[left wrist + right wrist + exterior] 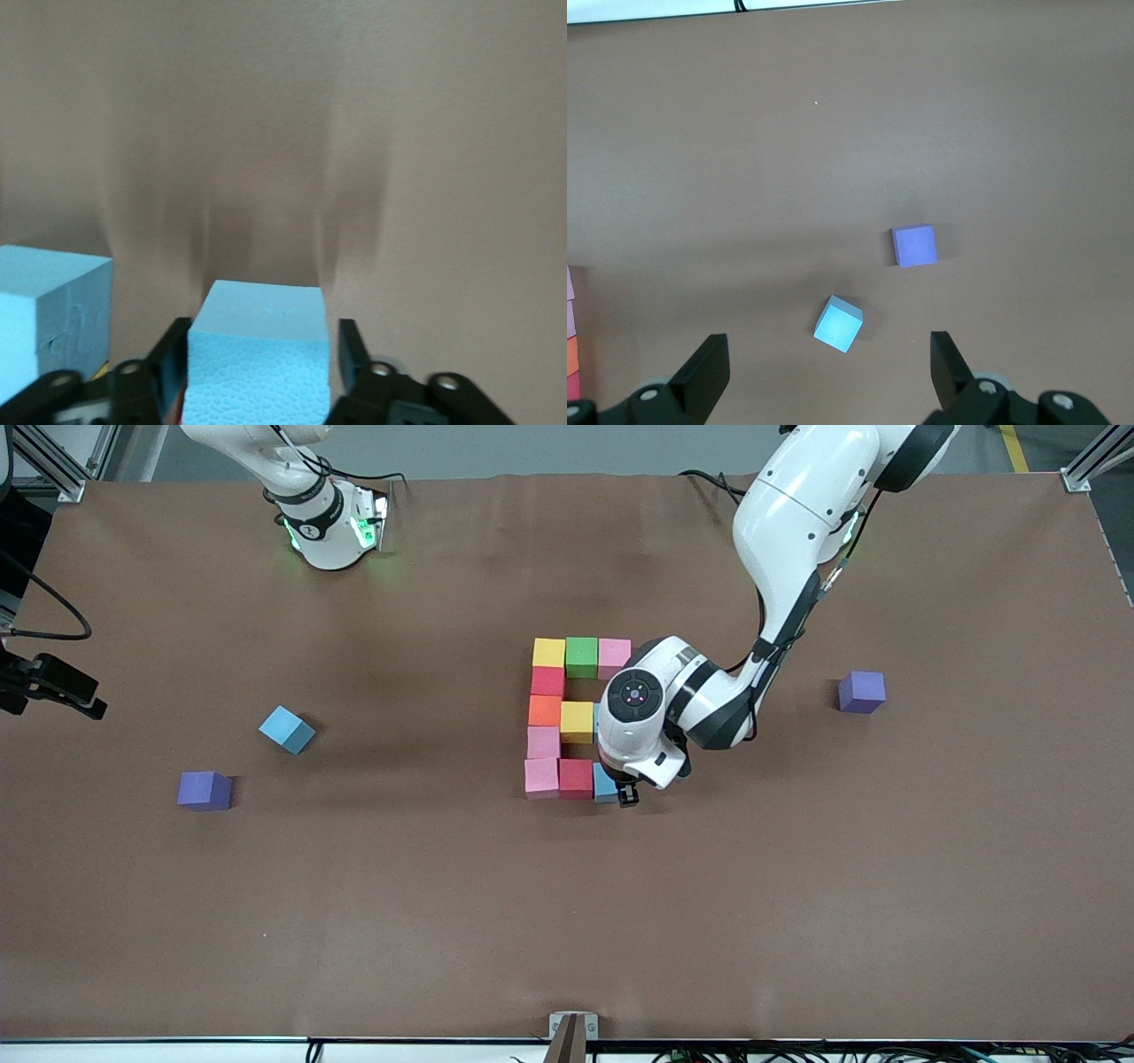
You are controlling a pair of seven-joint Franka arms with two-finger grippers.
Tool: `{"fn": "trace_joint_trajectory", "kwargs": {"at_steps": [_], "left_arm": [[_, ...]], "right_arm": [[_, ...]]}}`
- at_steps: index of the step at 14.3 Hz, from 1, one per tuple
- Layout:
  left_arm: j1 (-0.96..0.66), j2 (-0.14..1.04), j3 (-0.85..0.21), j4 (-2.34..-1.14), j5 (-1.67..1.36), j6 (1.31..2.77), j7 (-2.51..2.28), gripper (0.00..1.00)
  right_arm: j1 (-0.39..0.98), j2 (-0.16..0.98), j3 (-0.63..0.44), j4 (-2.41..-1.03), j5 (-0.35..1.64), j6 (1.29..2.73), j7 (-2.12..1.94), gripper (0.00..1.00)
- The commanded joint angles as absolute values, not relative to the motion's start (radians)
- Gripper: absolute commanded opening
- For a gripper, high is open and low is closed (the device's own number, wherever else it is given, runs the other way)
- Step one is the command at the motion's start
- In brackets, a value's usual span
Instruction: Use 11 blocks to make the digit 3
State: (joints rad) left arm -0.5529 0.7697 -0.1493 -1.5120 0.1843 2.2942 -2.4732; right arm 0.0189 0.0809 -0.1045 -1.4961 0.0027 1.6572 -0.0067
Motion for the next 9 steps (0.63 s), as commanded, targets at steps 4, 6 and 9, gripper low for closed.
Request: {"fn": "trace_joint_trajectory", "kwargs": {"at_steps": [4,6,9], "left_arm": [[-0.540,0.678,-0.141,-1.489,0.259,2.220,-2.366,1.00],[-0.514,0.606,-0.143,-1.488,0.247,2.185,-2.265,1.00],[-0.470,0.502,-0.150,-1.488,0.244,2.181,-2.141,1.00]], "right_arm": [[0.011,0.052,-0.098,-1.529,-0.009,1.672,-0.009,1.00],[0.011,0.052,-0.098,-1.529,-0.009,1.672,-0.009,1.00],[0.009,0.051,-0.100,-1.529,-0.009,1.672,-0.009,1.00]]}}
